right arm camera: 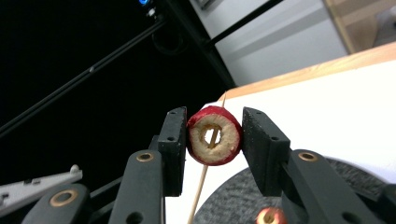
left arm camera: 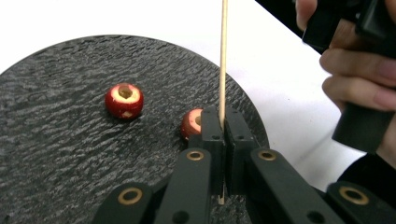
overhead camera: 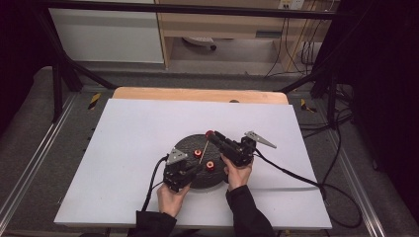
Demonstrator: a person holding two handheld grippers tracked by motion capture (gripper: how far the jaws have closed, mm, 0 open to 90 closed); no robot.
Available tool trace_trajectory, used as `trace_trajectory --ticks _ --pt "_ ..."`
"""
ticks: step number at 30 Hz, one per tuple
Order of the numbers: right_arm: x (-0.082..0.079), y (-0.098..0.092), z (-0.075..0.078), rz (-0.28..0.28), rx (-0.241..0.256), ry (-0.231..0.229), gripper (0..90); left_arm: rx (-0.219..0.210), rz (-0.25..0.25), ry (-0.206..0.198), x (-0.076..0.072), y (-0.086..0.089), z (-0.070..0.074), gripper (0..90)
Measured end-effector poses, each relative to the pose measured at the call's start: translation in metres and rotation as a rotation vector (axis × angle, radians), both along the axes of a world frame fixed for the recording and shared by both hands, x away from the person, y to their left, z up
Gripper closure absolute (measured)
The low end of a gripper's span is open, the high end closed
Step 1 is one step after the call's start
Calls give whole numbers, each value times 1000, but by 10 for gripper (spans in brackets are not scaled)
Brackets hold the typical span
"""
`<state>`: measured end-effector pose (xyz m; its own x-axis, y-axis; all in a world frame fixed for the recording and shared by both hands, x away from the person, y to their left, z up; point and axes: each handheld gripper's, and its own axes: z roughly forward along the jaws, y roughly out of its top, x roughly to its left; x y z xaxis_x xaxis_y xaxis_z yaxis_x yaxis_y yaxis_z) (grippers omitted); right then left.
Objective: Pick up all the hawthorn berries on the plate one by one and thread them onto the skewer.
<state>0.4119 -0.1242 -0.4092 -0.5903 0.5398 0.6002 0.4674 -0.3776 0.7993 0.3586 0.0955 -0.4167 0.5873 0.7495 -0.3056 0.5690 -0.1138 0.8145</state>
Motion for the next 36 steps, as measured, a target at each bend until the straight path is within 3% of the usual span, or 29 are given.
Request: trace_trajectory --ticks 23,29,36 --pt "-19 12 -24 124 -110 69 619 30 -29 1 14 0 -2 881" --pt "-21 11 -23 137 -124 61 603 32 -51 -12 13 2 -2 880" --pt "-20 -3 -6 116 -196 -12 477 97 -79 -34 11 17 0 880"
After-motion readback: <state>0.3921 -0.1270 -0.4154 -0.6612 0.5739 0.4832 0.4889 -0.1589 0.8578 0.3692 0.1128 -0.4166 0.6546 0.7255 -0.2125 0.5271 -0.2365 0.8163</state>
